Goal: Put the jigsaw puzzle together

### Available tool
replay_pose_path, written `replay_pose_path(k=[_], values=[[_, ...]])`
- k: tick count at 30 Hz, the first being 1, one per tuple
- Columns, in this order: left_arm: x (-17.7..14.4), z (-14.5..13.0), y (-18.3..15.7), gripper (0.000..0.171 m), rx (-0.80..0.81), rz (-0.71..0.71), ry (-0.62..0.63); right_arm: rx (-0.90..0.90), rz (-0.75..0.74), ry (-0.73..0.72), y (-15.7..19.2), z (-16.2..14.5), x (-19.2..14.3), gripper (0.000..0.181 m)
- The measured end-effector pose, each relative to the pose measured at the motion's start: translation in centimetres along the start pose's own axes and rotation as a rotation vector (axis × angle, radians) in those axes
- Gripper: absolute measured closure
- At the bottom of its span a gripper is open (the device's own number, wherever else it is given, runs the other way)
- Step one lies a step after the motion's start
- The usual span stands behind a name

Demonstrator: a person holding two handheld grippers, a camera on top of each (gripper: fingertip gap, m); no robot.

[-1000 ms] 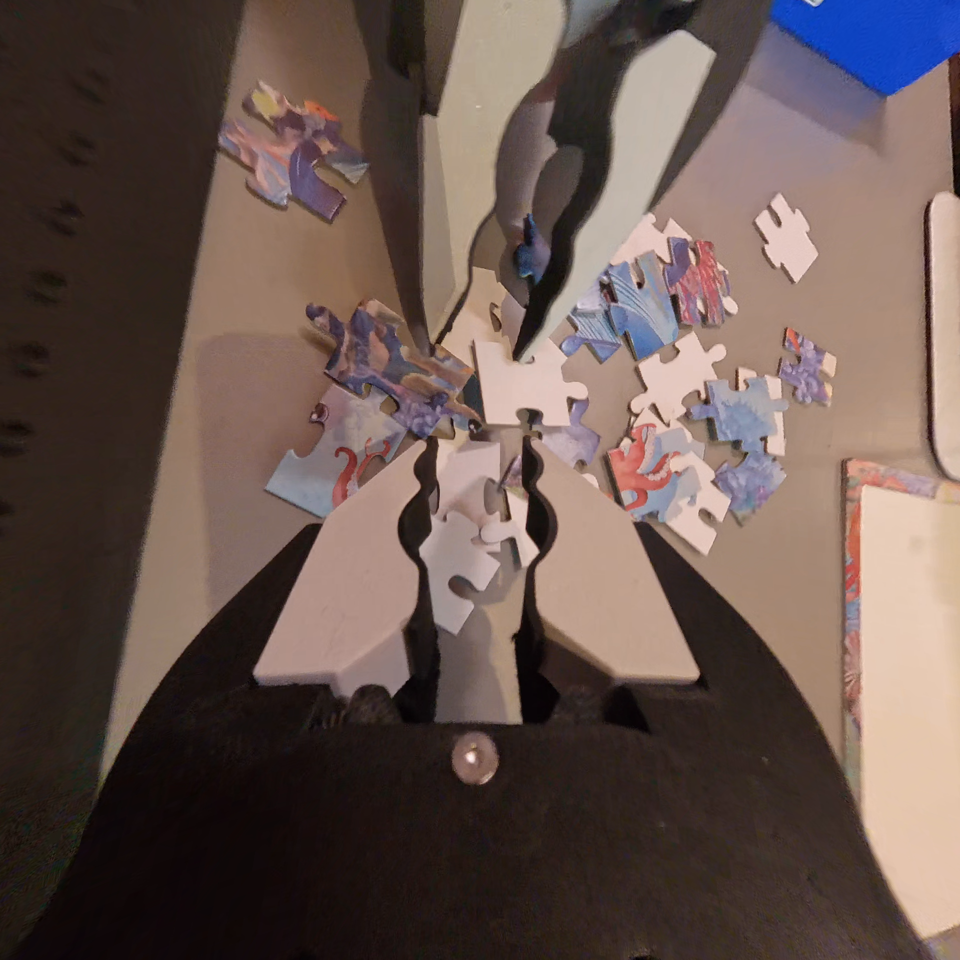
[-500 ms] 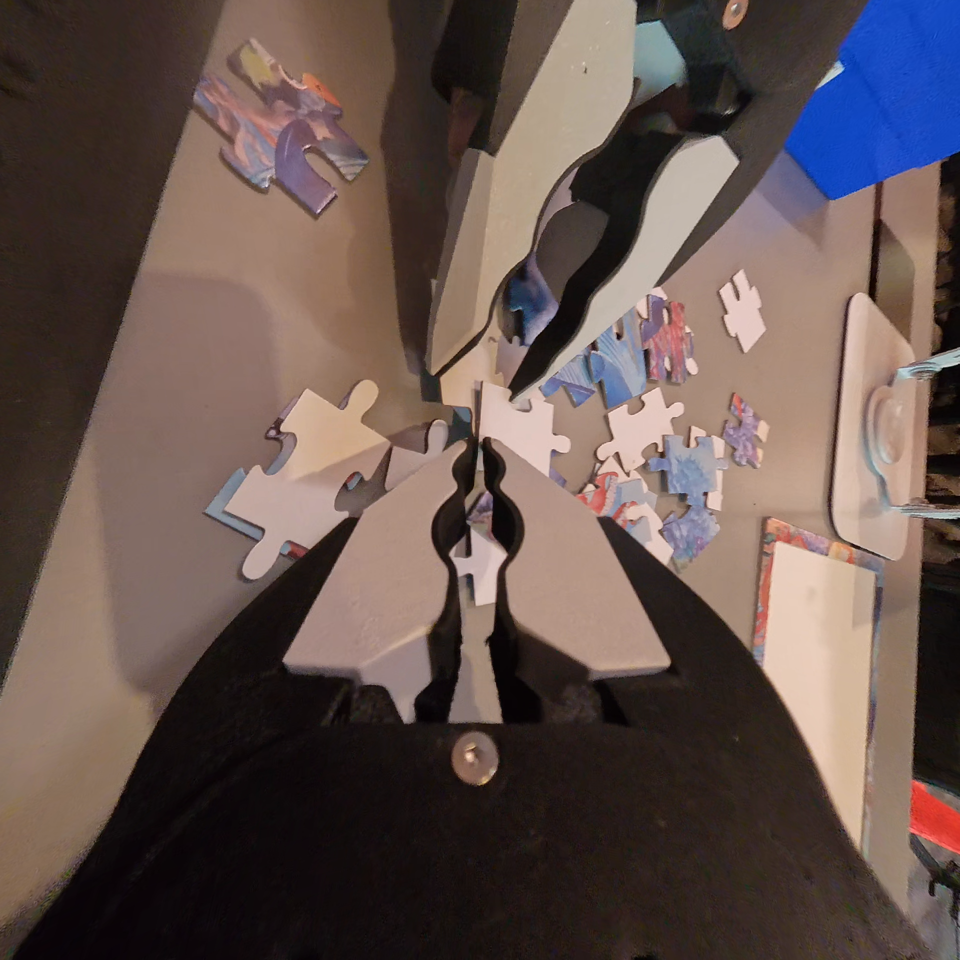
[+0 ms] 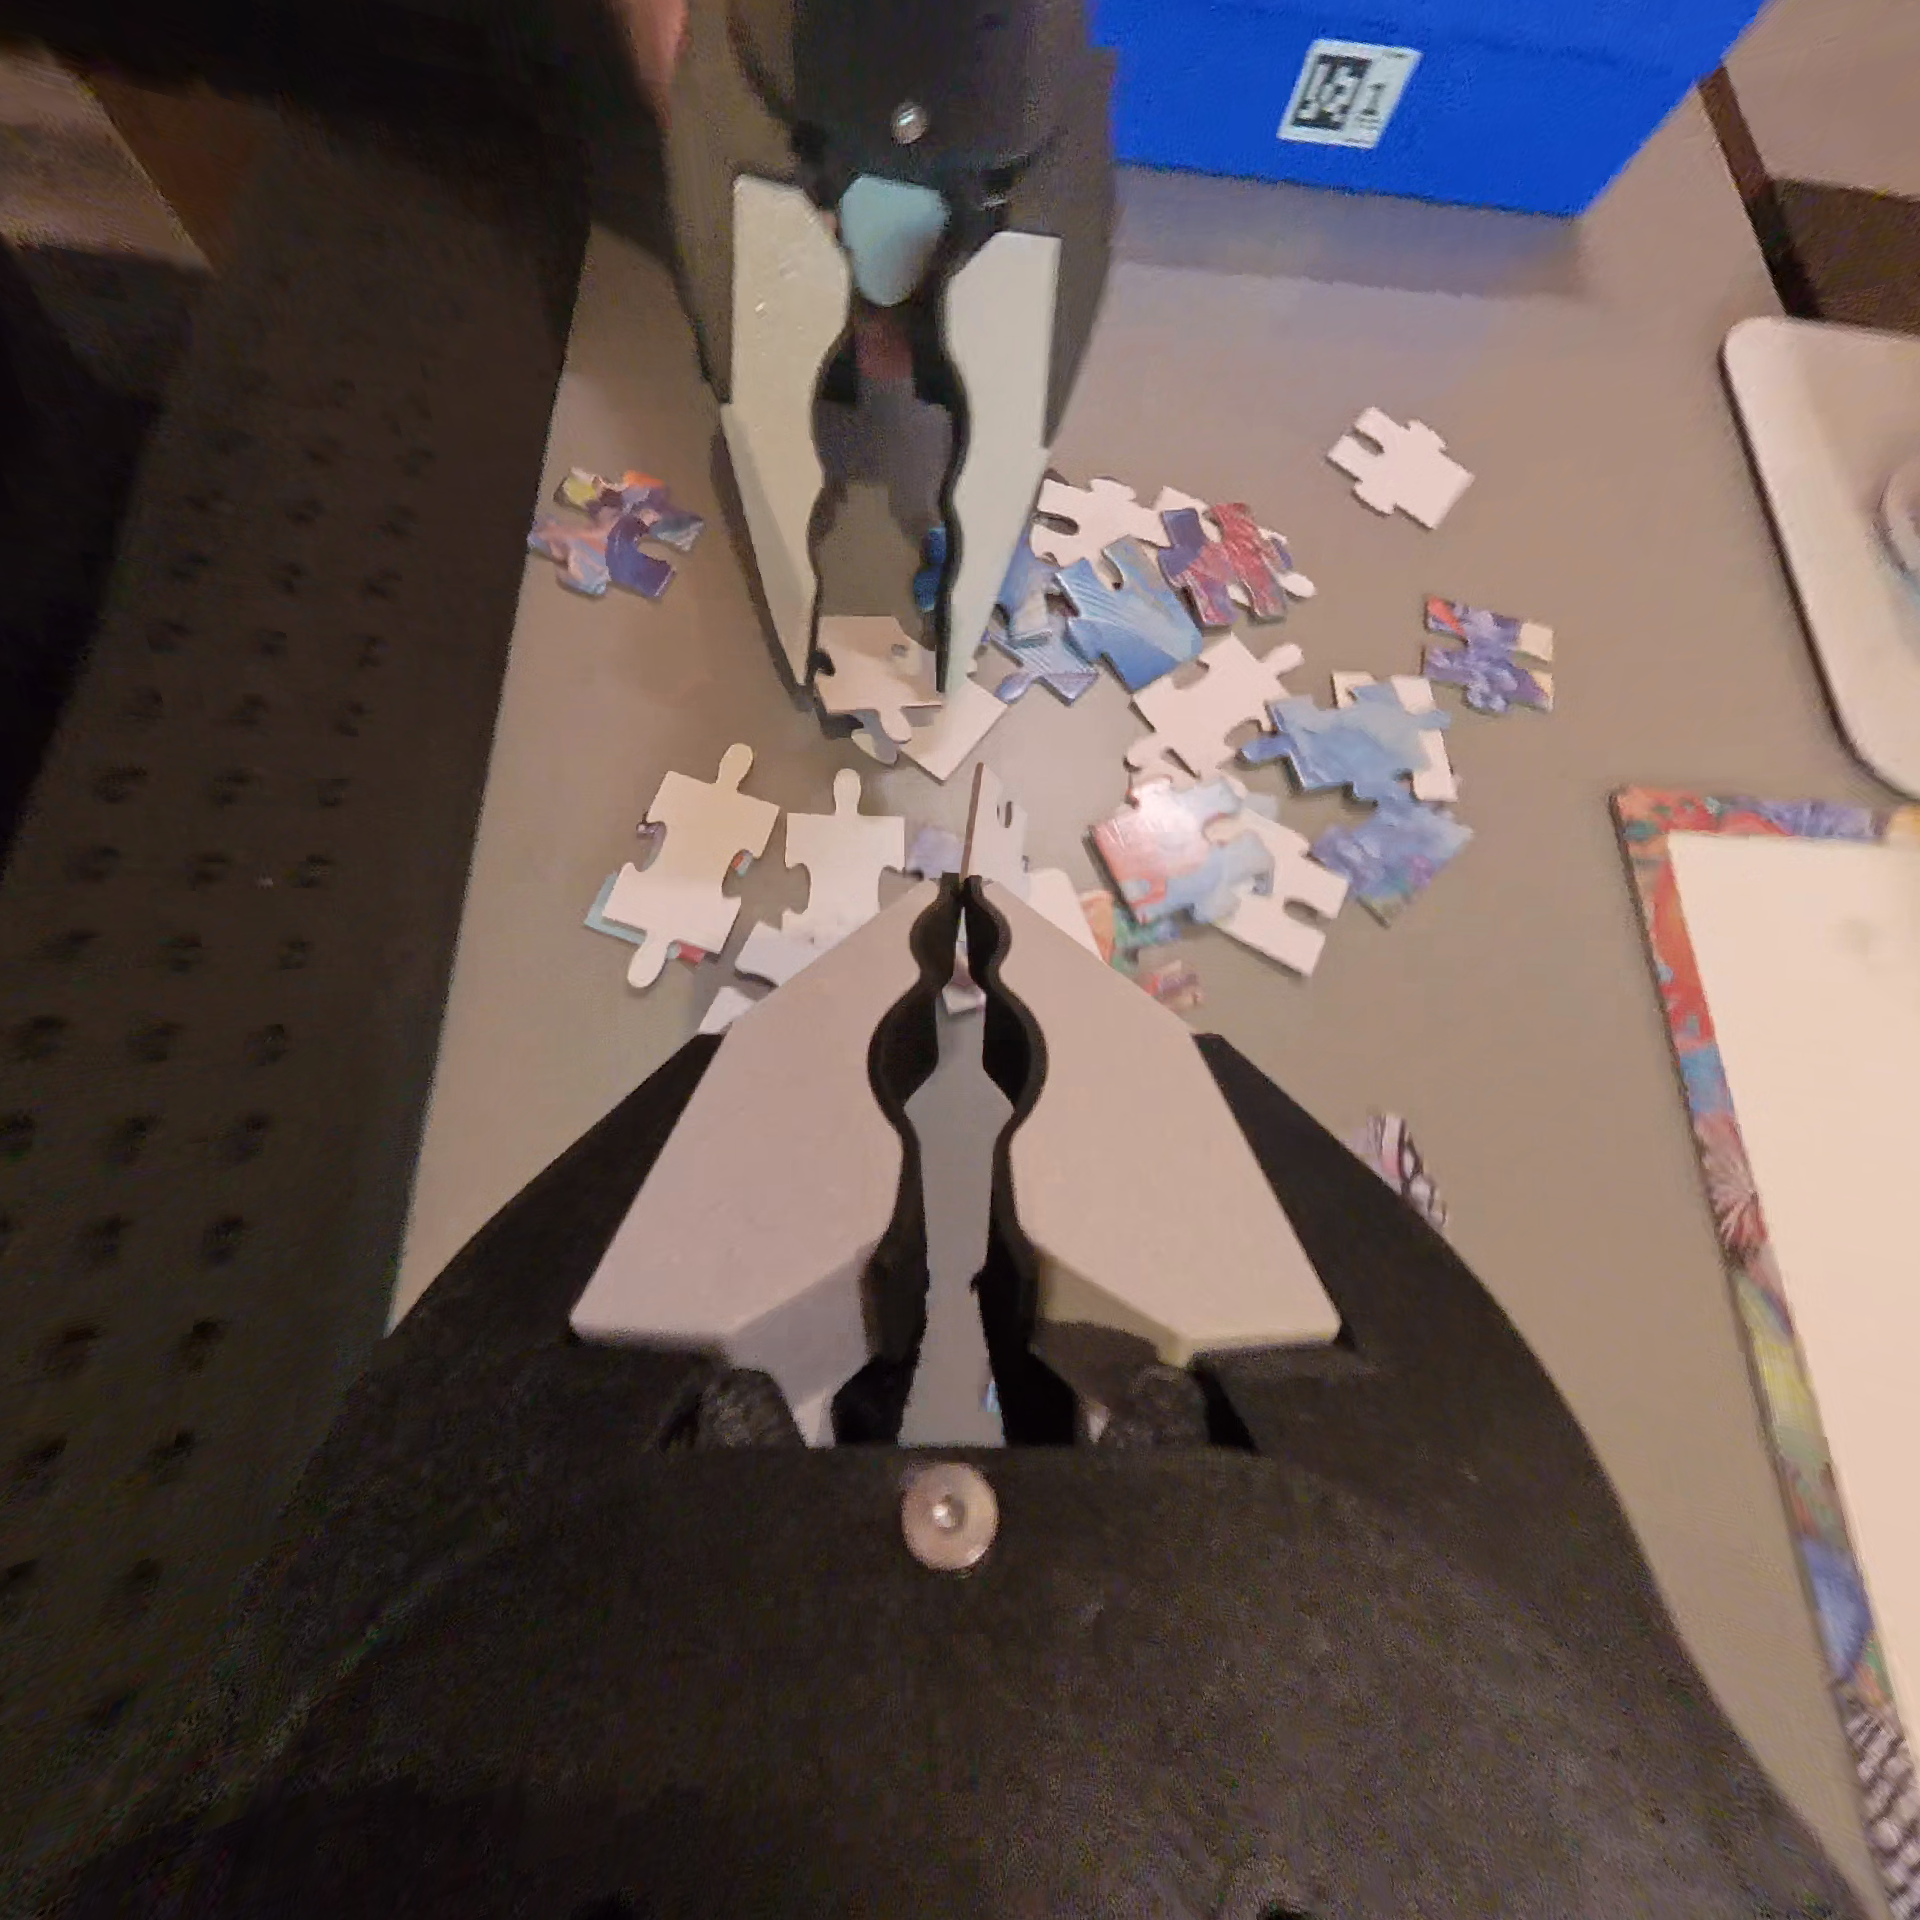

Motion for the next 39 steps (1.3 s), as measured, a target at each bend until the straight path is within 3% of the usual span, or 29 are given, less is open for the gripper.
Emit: replay_pose_path(k=[8,15,19,20,23,24,27,31,39], values=[[0.0,-0.1,0.3,0.128,0.006,0.012,0.026,0.342,0.073,-0.003,-3.8,-2.6,-8.5,0.181],[-1.1,-1.0,-0.5,0.118,0.033,0.01,0.124,0.593,0.065,0.15,-5.8,-9.2,-13.9,0.181],[-1.5,-1.9,-1.0,0.113,0.046,0.01,0.192,0.716,0.089,0.271,-6.8,-13.3,-15.4,0.181],[-1.4,-2.1,-1.0,0.112,0.044,0.011,0.202,0.749,0.071,0.299,-7.5,-14.3,-15.4,0.179],[-1.4,-2.4,-0.8,0.111,0.041,0.018,0.216,0.824,-0.047,0.338,-10.0,-16.2,-15.7,0.149],[-1.5,-2.6,-0.8,0.11,0.043,0.024,0.224,0.826,-0.081,0.34,-10.3,-16.4,-15.9,0.149],[-1.4,-3.0,-0.9,0.109,0.049,0.027,0.251,0.766,-0.149,0.313,-10.1,-15.5,-16.5,0.142],[-1.4,-3.0,-1.0,0.108,0.059,0.038,0.257,0.648,-0.21,0.288,-8.7,-13.1,-16.0,0.147],[-1.5,-2.9,-1.6,0.118,0.088,0.074,0.266,0.339,-0.058,0.227,-2.7,-5.3,-7.8,0.152]])
Point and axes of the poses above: each gripper's, where its closed fingertips meet, x out along the fingers, z out of its top, y = z × x across the jaws, the point moved 2 cm from there along -x, back along the fingers, and after that the axes turned 12 degrees about x, right-handed, at the moved point
